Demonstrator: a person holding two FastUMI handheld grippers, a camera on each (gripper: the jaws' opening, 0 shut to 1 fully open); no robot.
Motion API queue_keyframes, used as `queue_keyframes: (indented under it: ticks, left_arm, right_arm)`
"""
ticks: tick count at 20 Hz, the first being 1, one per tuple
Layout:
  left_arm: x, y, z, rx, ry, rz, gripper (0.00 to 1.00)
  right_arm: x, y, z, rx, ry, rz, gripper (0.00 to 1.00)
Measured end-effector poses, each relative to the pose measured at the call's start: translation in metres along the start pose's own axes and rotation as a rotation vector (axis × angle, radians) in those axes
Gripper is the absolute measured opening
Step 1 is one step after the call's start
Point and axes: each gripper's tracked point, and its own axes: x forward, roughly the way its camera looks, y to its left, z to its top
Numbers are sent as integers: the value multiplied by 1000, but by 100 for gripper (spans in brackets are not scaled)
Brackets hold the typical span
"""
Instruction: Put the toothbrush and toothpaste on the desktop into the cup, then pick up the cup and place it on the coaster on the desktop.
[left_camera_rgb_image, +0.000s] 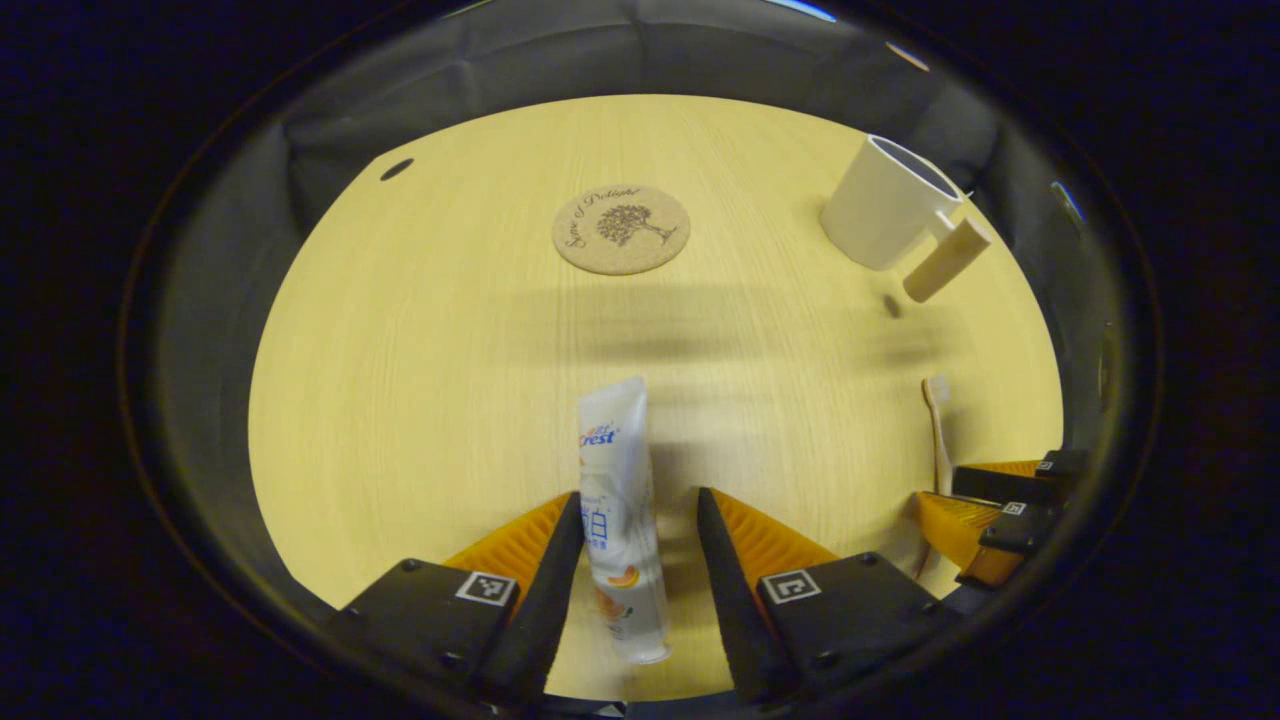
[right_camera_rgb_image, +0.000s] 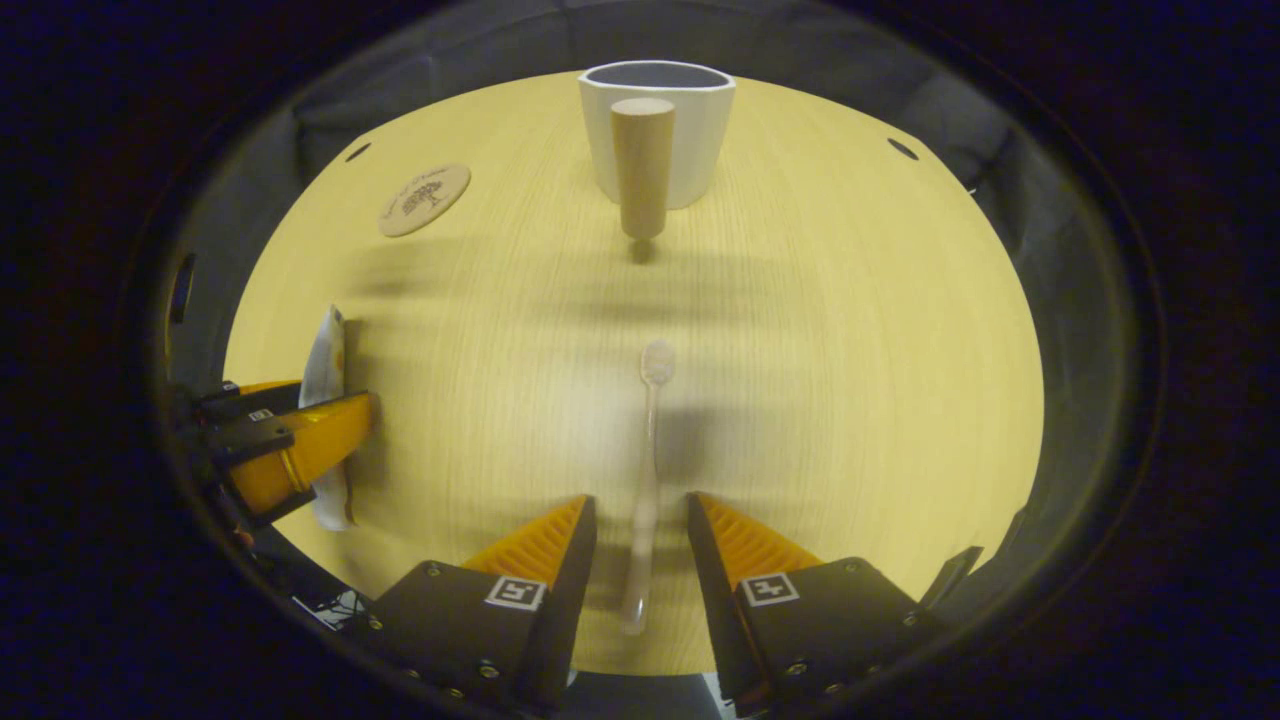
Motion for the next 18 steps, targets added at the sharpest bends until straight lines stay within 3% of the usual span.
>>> queue_keyframes:
  ticks: [1,2,3,4,5,11,12,18]
  left_arm:
    - [-1,0,1,-9,-4,4,70]
    - [0,1,1,-17,-6,6,57]
    - [0,0,1,-15,-7,5,48]
    - [1,0,0,-14,-9,7,47]
    - [-1,1,1,-17,-11,9,45]
    - [-3,3,0,-18,-41,3,37]
    - [-3,4,0,-18,-50,0,31]
    - [-14,11,6,-36,-103,9,31]
  right_arm:
    - [3,0,-2,16,9,3,43]
    - [0,1,-5,10,19,7,30]
    - [1,-1,-6,3,14,11,31]
    - [-5,0,-4,22,2,16,30]
    - [-14,0,-4,21,3,20,11]
    - [-1,0,-4,-16,-52,63,5]
    - [-1,0,-3,-23,-67,59,5]
    - [-12,6,7,-31,-153,82,4]
